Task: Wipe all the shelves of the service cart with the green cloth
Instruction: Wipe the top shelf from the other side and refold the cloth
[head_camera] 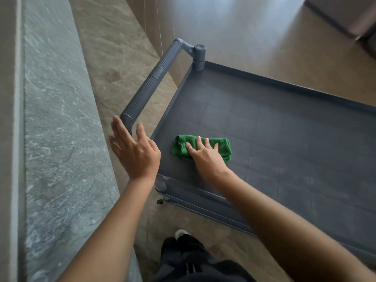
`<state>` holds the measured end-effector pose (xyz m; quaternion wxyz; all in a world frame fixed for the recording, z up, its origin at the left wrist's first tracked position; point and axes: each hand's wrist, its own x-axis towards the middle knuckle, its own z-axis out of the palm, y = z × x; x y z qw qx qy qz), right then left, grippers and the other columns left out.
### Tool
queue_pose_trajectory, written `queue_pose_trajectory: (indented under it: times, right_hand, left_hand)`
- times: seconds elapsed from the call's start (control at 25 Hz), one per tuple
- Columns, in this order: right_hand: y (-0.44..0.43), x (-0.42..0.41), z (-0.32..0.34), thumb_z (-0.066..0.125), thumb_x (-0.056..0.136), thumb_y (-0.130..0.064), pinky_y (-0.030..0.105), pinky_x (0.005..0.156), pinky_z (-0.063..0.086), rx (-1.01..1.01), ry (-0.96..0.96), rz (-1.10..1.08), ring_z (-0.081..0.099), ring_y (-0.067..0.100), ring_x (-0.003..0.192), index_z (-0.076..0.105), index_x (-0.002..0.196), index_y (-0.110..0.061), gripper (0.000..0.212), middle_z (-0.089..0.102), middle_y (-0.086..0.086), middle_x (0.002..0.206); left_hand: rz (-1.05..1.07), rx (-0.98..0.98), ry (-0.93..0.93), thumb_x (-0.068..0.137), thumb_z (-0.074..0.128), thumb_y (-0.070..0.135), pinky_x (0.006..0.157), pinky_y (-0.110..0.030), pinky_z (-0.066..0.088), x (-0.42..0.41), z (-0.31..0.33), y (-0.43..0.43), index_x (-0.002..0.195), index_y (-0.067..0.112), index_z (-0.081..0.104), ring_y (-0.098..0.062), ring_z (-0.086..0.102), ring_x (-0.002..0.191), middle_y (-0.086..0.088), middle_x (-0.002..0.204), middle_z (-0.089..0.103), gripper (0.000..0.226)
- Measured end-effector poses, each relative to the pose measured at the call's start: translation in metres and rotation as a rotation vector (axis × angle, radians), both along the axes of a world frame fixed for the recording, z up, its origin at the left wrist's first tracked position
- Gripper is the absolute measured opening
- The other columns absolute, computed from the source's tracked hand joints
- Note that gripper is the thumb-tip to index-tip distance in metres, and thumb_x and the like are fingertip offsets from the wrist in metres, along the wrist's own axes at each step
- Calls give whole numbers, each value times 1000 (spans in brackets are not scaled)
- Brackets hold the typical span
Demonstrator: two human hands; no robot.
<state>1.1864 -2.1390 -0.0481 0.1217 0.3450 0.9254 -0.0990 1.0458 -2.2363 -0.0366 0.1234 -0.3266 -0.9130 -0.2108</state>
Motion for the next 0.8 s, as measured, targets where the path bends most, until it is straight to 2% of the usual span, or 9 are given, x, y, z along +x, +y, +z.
queue_pose_trajectory:
  times: [0.12, 0.24, 0.28, 0.36, 0.48, 0.6, 0.72, 0.8]
  right_hand:
    - [-31, 18, 1, 42, 88, 6, 64, 110, 14, -37, 10, -20, 8, 45, 142, 13, 151, -17, 73, 7, 24, 156]
    - [-47, 27, 3, 39, 93, -1, 60, 112, 16, -46, 4, -64, 11, 42, 143, 16, 151, -17, 64, 9, 22, 156]
    - [-51, 28, 4, 37, 95, -4, 59, 112, 17, -44, -5, -76, 12, 41, 143, 16, 151, -18, 61, 10, 22, 156]
    - [-60, 32, 4, 35, 97, -7, 57, 112, 18, -33, -27, -97, 13, 39, 143, 16, 151, -18, 58, 11, 22, 156]
    - [-72, 37, 4, 37, 96, -3, 57, 112, 18, -20, -24, -106, 13, 41, 143, 15, 151, -15, 60, 10, 24, 155]
    - [-79, 40, 3, 39, 94, 1, 59, 112, 17, -37, -9, -112, 13, 43, 142, 16, 151, -13, 63, 10, 26, 155]
    - [-76, 36, -2, 40, 94, -1, 60, 112, 13, -43, -40, -115, 8, 44, 143, 12, 151, -15, 65, 6, 25, 156]
    - [-65, 32, -6, 40, 95, -4, 61, 112, 13, -28, -41, -115, 7, 44, 143, 11, 151, -17, 64, 6, 24, 156]
  left_hand:
    - [-216, -108, 308, 91, 41, 7, 110, -51, 24, 5, -4, 0, 118, 8, 58, -36, 31, 140, -21, 150, 34, 32]
    - [-555, -161, 410, 90, 38, 2, 105, -46, 36, 26, -13, 10, 110, 4, 63, -33, 44, 132, -19, 139, 50, 32]
    - [-627, -175, 397, 88, 44, 1, 103, -45, 40, 31, -16, 14, 109, 3, 65, -33, 48, 129, -18, 135, 54, 30]
    - [-707, -247, 252, 80, 57, -2, 102, -43, 44, 36, -22, 17, 112, 1, 66, -33, 51, 127, -19, 132, 56, 33]
    - [-714, -311, 1, 84, 52, -7, 110, -46, 34, 32, -33, 15, 124, -4, 58, -36, 44, 132, -22, 137, 51, 40]
    - [-670, -312, -37, 85, 50, -7, 111, -47, 30, 30, -37, 14, 126, -2, 57, -36, 44, 132, -22, 137, 52, 42]
    - [-674, -353, -72, 94, 37, 2, 118, -41, 11, 28, -41, 15, 144, 5, 38, -29, 24, 144, -16, 152, 32, 50]
    - [-669, -359, -95, 96, 32, 5, 118, -39, 5, 25, -46, 14, 149, 9, 28, -25, 17, 146, -11, 156, 24, 53]
